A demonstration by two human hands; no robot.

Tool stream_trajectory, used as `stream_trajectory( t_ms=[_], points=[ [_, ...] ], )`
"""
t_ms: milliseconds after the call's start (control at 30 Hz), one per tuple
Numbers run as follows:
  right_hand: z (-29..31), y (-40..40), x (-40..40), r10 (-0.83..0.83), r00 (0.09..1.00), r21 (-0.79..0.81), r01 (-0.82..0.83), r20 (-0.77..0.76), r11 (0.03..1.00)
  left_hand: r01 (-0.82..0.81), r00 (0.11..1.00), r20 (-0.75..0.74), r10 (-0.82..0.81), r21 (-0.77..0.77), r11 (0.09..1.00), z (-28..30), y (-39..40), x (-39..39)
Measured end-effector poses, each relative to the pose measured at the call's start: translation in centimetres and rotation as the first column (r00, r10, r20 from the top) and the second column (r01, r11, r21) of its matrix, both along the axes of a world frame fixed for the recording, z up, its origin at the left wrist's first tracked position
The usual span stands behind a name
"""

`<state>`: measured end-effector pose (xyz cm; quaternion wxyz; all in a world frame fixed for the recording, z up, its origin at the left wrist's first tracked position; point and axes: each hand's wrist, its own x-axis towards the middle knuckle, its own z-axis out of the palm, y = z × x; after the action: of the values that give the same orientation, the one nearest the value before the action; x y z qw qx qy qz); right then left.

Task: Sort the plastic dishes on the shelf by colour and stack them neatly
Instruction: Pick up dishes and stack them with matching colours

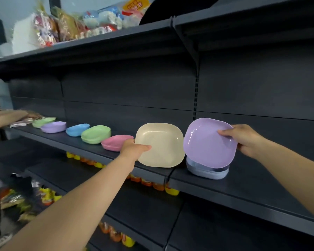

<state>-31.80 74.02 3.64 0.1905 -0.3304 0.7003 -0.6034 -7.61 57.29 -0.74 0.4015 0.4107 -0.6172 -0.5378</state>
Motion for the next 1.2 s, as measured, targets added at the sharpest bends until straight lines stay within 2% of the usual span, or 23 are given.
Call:
stream_trajectory(
  t_ms=[167, 433, 500, 600, 733, 833, 933, 1000, 1200],
  points=[
    [0.6, -4.0, 0.6, -0.005, 0.999, 0.009, 0.006, -0.038, 1.0, -0.026, 0.999, -0.033, 0.027, 0.024, 0.999, -0.2, -4.7, 0.2],
    [0.6, -9.4, -1.6, -0.007, 0.999, 0.035, 0.008, -0.046, 0.999, -0.029, 0.995, 0.098, 0.026, 0.032, 0.999, -2.6, -11.5, -4.3],
    [0.4, -10.5, -2.5, -0.003, 0.999, 0.057, 0.006, -0.045, 0.998, -0.023, 0.976, 0.219, 0.02, 0.009, 1.0, -3.4, -12.7, -5.8],
    [0.5, -12.3, -4.0, 0.002, 0.998, 0.068, 0.002, -0.062, 0.998, 0.042, 0.885, 0.465, -0.021, -0.035, 0.999, -5.1, -14.8, -7.8],
    [0.6, -14.5, -5.8, -0.017, 0.997, 0.068, 0.023, -0.077, 0.997, 0.12, 0.778, 0.624, -0.074, -0.032, 0.992, -7.0, -15.7, -9.2],
    [0.0, -16.0, -6.4, -0.025, 0.996, 0.082, 0.032, -0.083, 0.996, 0.157, 0.841, 0.521, -0.146, 0.024, 0.987, -7.8, -16.0, -9.8],
    [-0.1, -17.8, -6.4, -0.021, 0.996, 0.097, 0.03, -0.092, 0.995, 0.208, 0.931, 0.29, -0.22, 0.071, 0.976, -7.3, -17.1, -9.7],
    [0.0, -19.2, -5.9, -0.018, 0.995, 0.102, 0.028, -0.098, 0.994, 0.273, 0.948, 0.147, -0.282, 0.083, 0.959, -6.0, -17.8, -9.0],
    [0.0, -25.8, -0.9, 0.069, 0.991, 0.105, -0.058, -0.114, 0.993, 0.338, 0.939, 0.067, -0.339, 0.02, 0.941, -2.7, -21.0, -5.8]
  ],
)
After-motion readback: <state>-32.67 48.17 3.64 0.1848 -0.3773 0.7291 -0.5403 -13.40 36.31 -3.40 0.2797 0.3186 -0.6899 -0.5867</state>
